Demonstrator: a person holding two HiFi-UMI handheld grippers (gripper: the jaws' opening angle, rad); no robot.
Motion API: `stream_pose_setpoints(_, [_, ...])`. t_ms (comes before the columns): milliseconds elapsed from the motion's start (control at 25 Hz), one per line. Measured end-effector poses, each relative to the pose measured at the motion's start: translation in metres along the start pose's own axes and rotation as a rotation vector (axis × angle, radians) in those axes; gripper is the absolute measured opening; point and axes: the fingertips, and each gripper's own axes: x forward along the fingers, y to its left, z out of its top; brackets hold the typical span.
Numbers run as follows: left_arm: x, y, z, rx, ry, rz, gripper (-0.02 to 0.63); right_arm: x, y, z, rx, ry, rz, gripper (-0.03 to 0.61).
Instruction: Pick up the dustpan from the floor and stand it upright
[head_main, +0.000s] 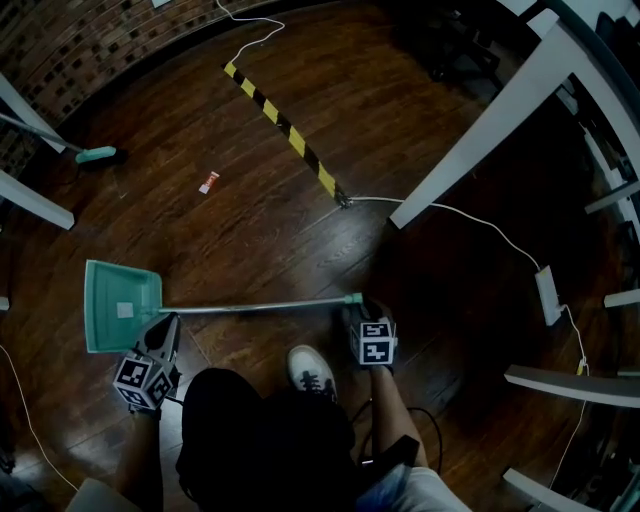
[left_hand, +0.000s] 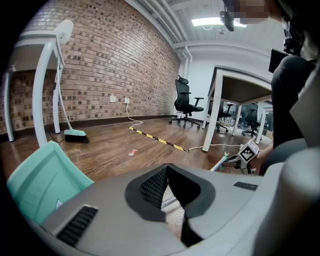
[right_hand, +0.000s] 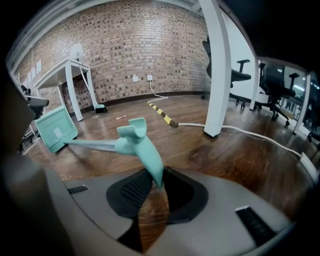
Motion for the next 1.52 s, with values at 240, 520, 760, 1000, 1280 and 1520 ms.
stream_pose_setpoints(240, [-0.027, 0.012, 0.002, -0.021, -0.052, 0.063, -0.006, -0.021, -0.002, 0.084, -0.026, -0.152, -0.062, 0.077])
stream_pose_setpoints(520, [-0.090, 0.041, -0.013, -0.044, -0.068, 0.187, -0.006, -0.053, 0.016, 0.188, -0.108, -0.287, -0.116, 0.077])
stream_pose_setpoints(760, [-0.150, 0.083, -0.020, -0.123, -0.136, 0.332, -0.006, -0.069, 0.047, 0.262, -0.184, -0.377, -0.098, 0.083])
stream_pose_setpoints(1000, [-0.196, 0.102, -0.003, -0.130, -0.224, 0.452, -0.006, -0.087, 0.093, 0.331, -0.247, -0.490, -0.065, 0.091])
stream_pose_setpoints(1280, [-0.231, 0.103, 0.023, -0.072, -0.281, 0.528, -0.006, -0.107, 0.158, 0.394, -0.359, -0.583, -0.007, 0.096])
stream_pose_setpoints(1520, [-0.259, 0.104, 0.047, -0.065, -0.338, 0.578, -0.006, -0.133, 0.221, 0.435, -0.495, -0.667, 0.044, 0.097])
